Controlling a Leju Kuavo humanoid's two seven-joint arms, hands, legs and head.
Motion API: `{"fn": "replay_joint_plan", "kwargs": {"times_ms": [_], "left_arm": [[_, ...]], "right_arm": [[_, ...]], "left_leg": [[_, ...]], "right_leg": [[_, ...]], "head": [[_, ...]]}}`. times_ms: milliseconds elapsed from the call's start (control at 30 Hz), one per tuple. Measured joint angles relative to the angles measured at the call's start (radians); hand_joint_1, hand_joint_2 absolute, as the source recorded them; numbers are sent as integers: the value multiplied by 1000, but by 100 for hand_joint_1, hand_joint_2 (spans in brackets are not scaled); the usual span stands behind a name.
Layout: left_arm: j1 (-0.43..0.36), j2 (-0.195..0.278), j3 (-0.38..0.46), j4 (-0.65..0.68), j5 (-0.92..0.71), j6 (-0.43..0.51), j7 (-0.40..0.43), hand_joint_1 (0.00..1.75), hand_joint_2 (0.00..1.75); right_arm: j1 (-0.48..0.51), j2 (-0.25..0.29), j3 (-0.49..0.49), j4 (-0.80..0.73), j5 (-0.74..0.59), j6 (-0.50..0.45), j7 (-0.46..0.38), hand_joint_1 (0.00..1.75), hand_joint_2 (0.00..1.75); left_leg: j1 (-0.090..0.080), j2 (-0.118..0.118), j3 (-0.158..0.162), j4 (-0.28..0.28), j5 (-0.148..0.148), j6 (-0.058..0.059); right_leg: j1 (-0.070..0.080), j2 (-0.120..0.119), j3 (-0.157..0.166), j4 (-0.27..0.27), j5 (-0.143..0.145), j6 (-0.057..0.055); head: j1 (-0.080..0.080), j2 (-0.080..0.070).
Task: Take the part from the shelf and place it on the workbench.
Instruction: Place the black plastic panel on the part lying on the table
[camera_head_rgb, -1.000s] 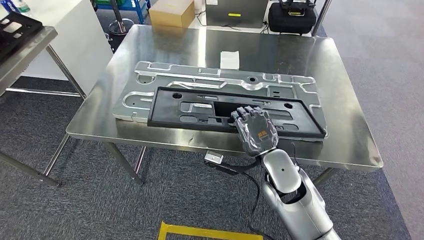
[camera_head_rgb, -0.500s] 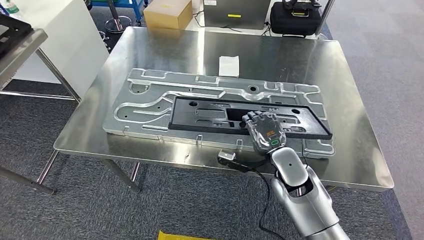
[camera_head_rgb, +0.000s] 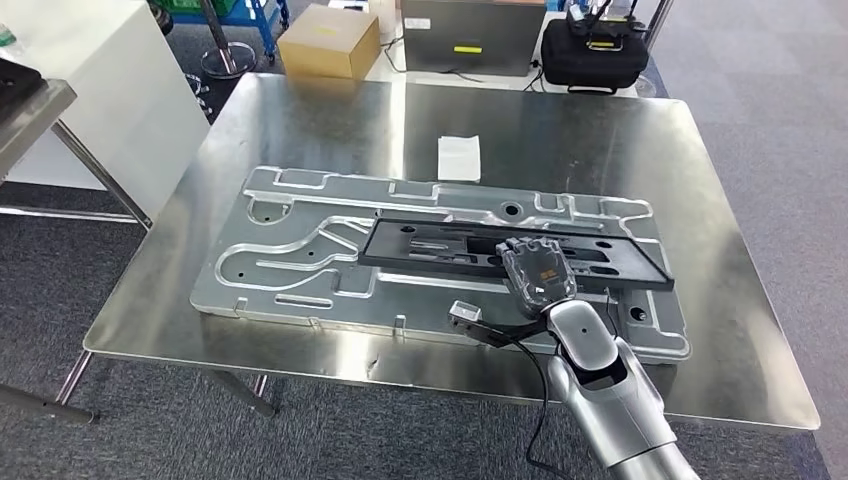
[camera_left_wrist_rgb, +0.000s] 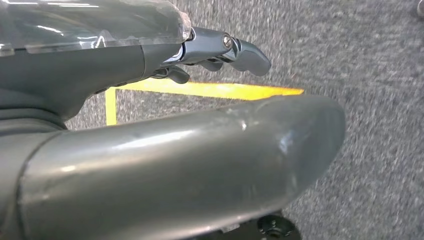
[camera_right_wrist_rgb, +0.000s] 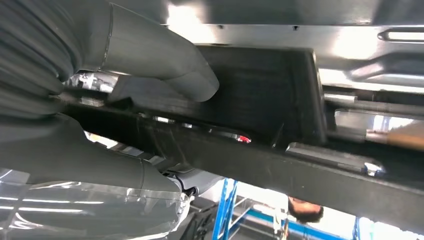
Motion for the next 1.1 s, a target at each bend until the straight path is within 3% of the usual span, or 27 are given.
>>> {"fn": "replay_joint_plan", "kwargs": {"times_ms": [67,133,167,200,233,267,333,367,433,533,567,667,700,733,767,833,900,1000,1033,1100], "left_arm": [[-4,0,0,0,-2,3,0,0,0],[-7,0,0,0,-3,5,0,0,0],[-8,0,0,0,-4,6,0,0,44],[-8,0,0,0,-4,7,0,0,87],[-8,0,0,0,-4,8,0,0,131],[-7,0,0,0,-5,8,0,0,131],[-6,0,0,0,-8,12,0,0,44],[-6,0,1,0,-9,12,-2,0,0],[-8,0,2,0,-9,11,-8,0,0],[-7,0,8,0,-8,6,-12,0,0],[-7,0,10,0,-8,4,-12,0,0],[-5,0,17,0,-7,-3,-11,0,0],[-4,0,19,0,-7,-6,-10,0,0],[-3,0,21,0,-6,-9,-10,0,0],[-3,0,23,0,-5,-14,-12,0,0],[-4,0,28,0,-2,-28,-18,0,0],[-5,0,33,0,-1,-38,-24,0,0],[-3,0,40,0,0,-41,-27,0,0],[-3,-1,41,0,0,-41,-27,0,0],[-5,-1,42,0,0,-42,-28,0,0]], "right_arm": [[-3,0,-9,7,-1,-3,-1,175,175],[-2,0,-14,17,-2,-5,-2,175,175],[0,0,-16,21,-2,-6,-3,131,131],[2,0,-18,26,-2,-6,-3,87,87],[4,0,-20,31,-2,-6,-4,44,44],[4,0,-21,34,-2,-6,-4,0,0],[3,0,-25,40,-2,-8,-5,0,0],[3,0,-27,43,-2,-9,-6,0,0],[5,0,-34,48,-3,-12,-9,0,0],[9,0,-47,52,-5,-14,-16,0,0],[10,0,-51,54,-6,-15,-18,0,0],[18,0,-61,60,-11,-19,-23,0,0],[23,0,-64,62,-12,-20,-25,0,0],[27,0,-68,62,-13,-21,-26,0,0],[30,0,-72,63,-14,-22,-27,0,0],[33,0,-80,63,-16,-23,-29,0,0],[38,0,-87,63,-18,-25,-31,0,0],[46,0,-97,63,-19,-27,-32,0,0],[47,0,-99,63,-19,-27,-32,0,0],[48,0,-105,63,-20,-27,-32,0,0]], "left_leg": [[5,1,17,-16,-5,10],[5,1,26,-19,-14,16],[5,1,29,-19,-19,16],[6,0,33,-17,-25,15],[7,-1,39,-15,-32,12],[8,-2,46,-12,-39,9],[7,-3,57,-4,-54,-1],[6,-3,59,-2,-58,-7],[4,-5,61,-3,-61,-20],[7,-1,60,13,-79,-36],[8,1,45,50,-103,-40],[9,3,-39,240,-193,-47],[9,3,-55,273,-199,-48],[9,3,-52,267,-186,-47],[9,3,-30,223,-158,-45],[7,2,37,92,-99,-37],[4,1,72,21,-80,-29],[4,1,72,9,-76,-14],[5,2,71,4,-71,-6],[8,5,66,-3,-61,8]], "right_leg": [[-3,-3,-31,64,-34,13],[-10,-5,-120,195,-77,26],[-14,-5,-165,249,-83,31],[-19,-6,-197,272,-69,35],[-22,-6,-210,258,-34,38],[-26,-7,-205,210,16,40],[-28,-10,-172,90,100,38],[-26,-10,-160,51,119,32],[-20,-9,-154,29,120,17],[-23,-9,-145,18,124,-9],[-25,-10,-141,14,125,-16],[-21,-12,-136,13,120,-28],[-20,-12,-134,14,119,-29],[-19,-12,-133,16,118,-29],[-19,-11,-131,18,116,-27],[-16,-9,-130,25,110,-21],[-13,-8,-133,31,107,-11],[-13,-8,-136,32,106,4],[-15,-8,-140,42,93,9],[-18,-9,-166,113,31,18]], "head": [[3,0],[6,0],[6,0],[6,0],[6,0],[6,0],[6,0],[6,0],[5,0],[5,0],[5,0],[5,0],[5,0],[5,0],[4,0],[4,0],[5,0],[4,0],[5,0],[7,0]]}}
